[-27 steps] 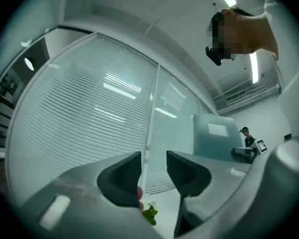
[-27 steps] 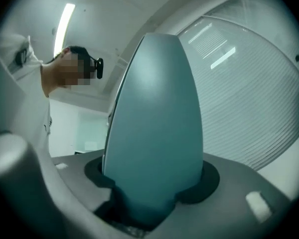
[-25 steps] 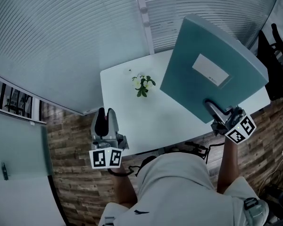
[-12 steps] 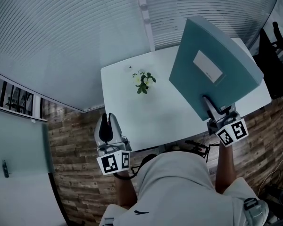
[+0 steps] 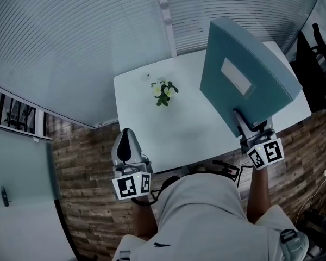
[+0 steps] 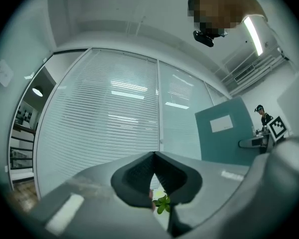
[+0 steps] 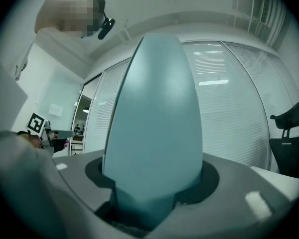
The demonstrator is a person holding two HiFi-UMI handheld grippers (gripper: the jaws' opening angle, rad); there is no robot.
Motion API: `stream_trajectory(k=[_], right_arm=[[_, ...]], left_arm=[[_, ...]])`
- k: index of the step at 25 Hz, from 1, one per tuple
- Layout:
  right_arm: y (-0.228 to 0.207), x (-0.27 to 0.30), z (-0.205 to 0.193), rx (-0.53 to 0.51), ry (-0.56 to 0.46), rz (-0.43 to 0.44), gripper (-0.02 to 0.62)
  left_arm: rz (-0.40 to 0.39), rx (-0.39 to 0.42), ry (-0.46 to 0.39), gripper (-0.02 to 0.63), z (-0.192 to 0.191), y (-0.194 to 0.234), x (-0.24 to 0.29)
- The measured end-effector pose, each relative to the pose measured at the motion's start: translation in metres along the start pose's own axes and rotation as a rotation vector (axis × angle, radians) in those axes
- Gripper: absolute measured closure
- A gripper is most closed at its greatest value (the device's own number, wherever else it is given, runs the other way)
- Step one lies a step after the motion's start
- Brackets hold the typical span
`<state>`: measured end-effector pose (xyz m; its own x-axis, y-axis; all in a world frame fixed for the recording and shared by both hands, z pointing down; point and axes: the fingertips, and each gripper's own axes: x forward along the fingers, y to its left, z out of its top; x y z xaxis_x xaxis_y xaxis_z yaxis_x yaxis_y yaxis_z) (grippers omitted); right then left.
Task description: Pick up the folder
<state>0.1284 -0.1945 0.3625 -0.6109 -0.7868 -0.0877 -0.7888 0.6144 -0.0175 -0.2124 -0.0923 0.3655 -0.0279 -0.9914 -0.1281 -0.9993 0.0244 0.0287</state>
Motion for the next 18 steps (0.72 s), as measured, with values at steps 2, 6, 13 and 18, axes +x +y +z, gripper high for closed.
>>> stream_trajectory(k=[2, 6, 13, 18], right_arm=[[0.000, 0.000, 0.001, -0.002, 0.002, 0.000, 0.295], [0.000, 0.001, 0.000, 0.006, 0.006, -0.002, 0.295], [0.004, 0.009, -0.004, 0.006, 0.022, 0.006, 0.298], [0.007, 0.011, -0.003, 0.006, 0.020, 0.021, 0.298]], left_arm=[[0.005, 0.003, 0.001, 0.600, -0.001, 0.002, 0.002], [0.011, 0.002, 0.002, 0.600, -0.003, 0.006, 0.003], [0.010, 0.013, 0.005, 0.600, -0.006, 0.011, 0.004], [0.010, 0.012, 0.002, 0.600, -0.004, 0.011, 0.004]])
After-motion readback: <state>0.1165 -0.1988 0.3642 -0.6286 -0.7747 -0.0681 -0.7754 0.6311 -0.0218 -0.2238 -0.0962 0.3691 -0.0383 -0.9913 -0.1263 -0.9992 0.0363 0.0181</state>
